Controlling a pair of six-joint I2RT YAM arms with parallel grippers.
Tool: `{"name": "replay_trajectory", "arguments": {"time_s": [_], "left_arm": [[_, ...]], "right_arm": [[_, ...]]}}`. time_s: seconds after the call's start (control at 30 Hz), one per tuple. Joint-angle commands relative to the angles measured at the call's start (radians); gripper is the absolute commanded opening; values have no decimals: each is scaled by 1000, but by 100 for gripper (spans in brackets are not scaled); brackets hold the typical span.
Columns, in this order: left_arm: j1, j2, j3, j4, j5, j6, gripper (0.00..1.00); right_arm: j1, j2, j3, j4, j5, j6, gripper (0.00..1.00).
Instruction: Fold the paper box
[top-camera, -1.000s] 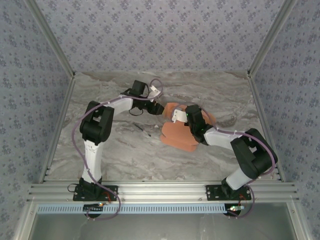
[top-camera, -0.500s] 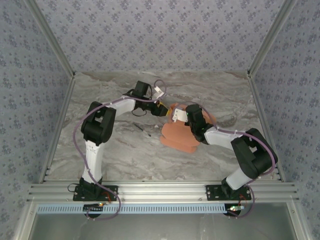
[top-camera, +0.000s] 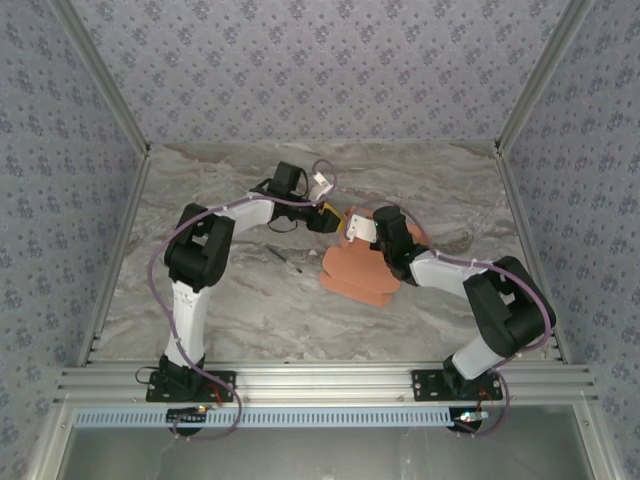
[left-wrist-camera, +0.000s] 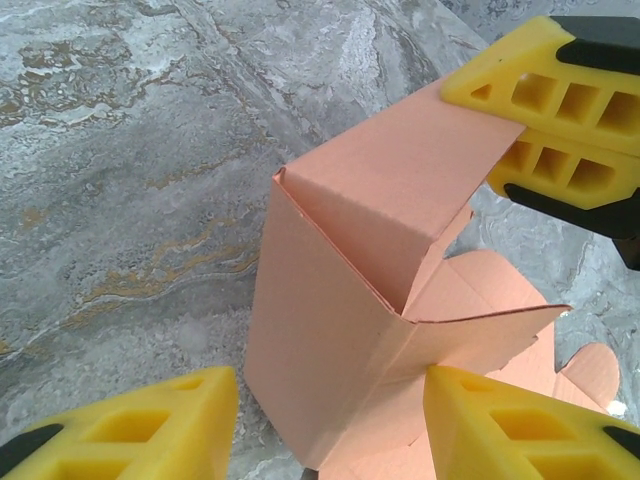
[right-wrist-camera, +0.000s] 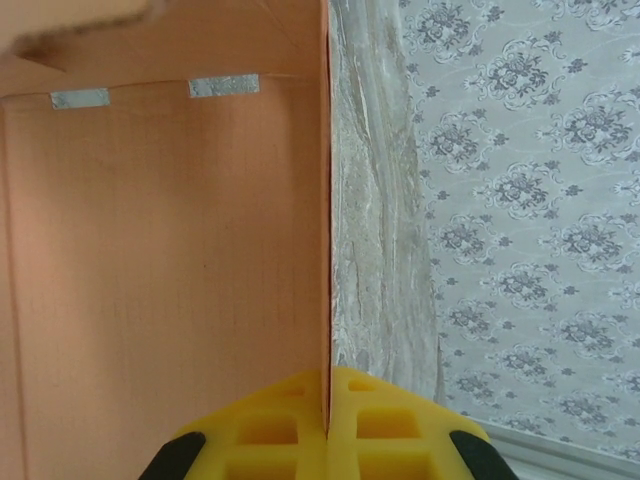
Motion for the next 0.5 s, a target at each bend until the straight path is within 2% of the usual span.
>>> {"name": "replay_trajectory", "arguments": {"time_s": [0.0, 0.27, 0.47], "left_arm": [[-14, 13, 5, 35, 2, -6, 52], [-29, 16, 25, 8, -105, 7, 53], [-36, 4, 6, 46, -149, -11, 58]], "right_arm": [[-6, -19, 28, -65, -48, 46, 2], [-17, -20, 29, -83, -74, 73, 1], [-27, -26, 40, -116, -113, 105, 1]]}}
